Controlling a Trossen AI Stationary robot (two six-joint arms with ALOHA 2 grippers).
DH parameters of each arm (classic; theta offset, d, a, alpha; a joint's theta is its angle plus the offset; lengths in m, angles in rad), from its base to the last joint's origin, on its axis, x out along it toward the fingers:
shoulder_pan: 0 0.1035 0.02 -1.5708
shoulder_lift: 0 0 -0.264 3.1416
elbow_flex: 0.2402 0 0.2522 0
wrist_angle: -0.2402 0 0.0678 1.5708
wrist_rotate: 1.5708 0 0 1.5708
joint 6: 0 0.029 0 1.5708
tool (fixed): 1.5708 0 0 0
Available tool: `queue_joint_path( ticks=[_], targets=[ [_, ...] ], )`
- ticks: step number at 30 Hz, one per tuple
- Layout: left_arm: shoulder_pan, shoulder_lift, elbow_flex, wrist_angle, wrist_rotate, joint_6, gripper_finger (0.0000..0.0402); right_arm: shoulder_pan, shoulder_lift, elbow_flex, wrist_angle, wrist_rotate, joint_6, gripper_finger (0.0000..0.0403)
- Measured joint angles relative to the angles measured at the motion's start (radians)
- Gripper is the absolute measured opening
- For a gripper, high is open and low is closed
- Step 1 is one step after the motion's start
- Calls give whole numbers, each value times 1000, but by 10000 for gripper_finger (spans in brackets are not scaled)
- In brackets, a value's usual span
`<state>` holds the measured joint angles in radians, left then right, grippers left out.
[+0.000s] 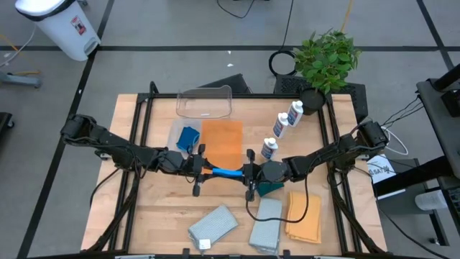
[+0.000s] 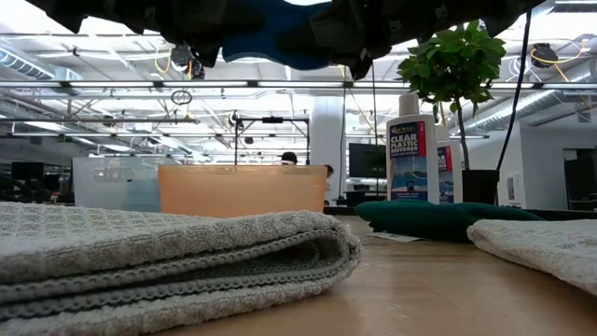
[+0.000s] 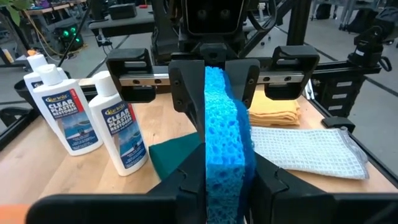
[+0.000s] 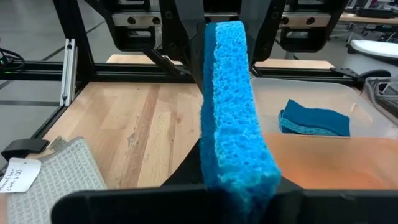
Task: Pick & Place Kitchen Items
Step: Put the sponge into the white bin
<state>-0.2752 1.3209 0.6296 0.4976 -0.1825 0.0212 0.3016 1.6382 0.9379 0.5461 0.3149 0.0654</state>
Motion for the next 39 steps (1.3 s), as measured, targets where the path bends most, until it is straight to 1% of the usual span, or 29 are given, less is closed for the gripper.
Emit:
queue_joint_path(
  ticks=[6, 15, 31, 34, 39],
  targets=[
    [1, 0, 0, 0, -1, 3, 78, 0, 0, 0, 0, 1, 0, 6],
    [1, 0, 0, 0, -1, 8, 68, 0, 0, 0, -1, 2, 0, 6],
    [1, 0, 0, 0, -3, 10, 67, 0, 0, 0, -4, 2, 12, 7],
    [1, 0, 0, 0, -4, 9, 67, 0, 0, 0, -4, 2, 53, 15],
    [1, 0, 0, 8, -2, 13, 67, -3, 0, 0, -5, 2, 46, 46]
  ],
)
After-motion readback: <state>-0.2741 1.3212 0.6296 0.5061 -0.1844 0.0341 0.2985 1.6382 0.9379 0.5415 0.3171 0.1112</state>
